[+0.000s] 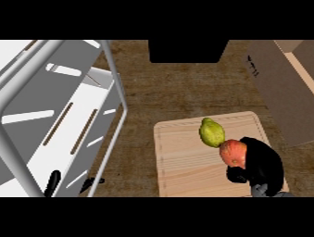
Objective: Pick the squash from the cutting board and place it in the cardboard box
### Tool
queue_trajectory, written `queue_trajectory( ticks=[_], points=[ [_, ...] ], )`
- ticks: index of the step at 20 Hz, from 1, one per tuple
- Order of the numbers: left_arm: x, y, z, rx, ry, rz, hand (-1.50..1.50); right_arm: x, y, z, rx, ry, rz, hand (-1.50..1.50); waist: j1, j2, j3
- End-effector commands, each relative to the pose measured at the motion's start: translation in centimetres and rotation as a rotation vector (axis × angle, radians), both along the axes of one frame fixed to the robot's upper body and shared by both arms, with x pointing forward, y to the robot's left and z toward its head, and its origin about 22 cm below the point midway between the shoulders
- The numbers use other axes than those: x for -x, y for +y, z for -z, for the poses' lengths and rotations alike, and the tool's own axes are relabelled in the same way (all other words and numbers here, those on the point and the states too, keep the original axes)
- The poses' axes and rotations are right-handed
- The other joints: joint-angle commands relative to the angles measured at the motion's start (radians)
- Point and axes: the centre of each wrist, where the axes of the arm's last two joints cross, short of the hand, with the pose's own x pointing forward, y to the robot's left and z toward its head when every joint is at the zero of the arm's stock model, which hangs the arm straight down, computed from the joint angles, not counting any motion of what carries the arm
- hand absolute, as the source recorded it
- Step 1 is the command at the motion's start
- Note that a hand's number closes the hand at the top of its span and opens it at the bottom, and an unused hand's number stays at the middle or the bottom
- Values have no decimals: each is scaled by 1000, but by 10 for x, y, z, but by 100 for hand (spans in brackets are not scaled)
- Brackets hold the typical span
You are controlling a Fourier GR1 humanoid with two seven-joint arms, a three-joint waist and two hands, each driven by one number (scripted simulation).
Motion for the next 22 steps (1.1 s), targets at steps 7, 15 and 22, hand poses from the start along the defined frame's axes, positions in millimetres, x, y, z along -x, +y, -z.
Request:
queue_trajectory(
  ticks=[7, 15, 22],
  points=[
    [-57, 37, -23, -157, -135, -182, 0, -72, 16, -23, -22, 9, 241, 150, 97, 32, 22],
    [-75, 12, -17, -162, -143, -163, 0, -131, 14, -61, 95, -79, 285, 150, 129, 24, 21],
    [-87, 12, -21, -159, -133, -200, 0, -159, 37, -120, 190, -261, 267, 150, 98, 5, 18]
  ],
)
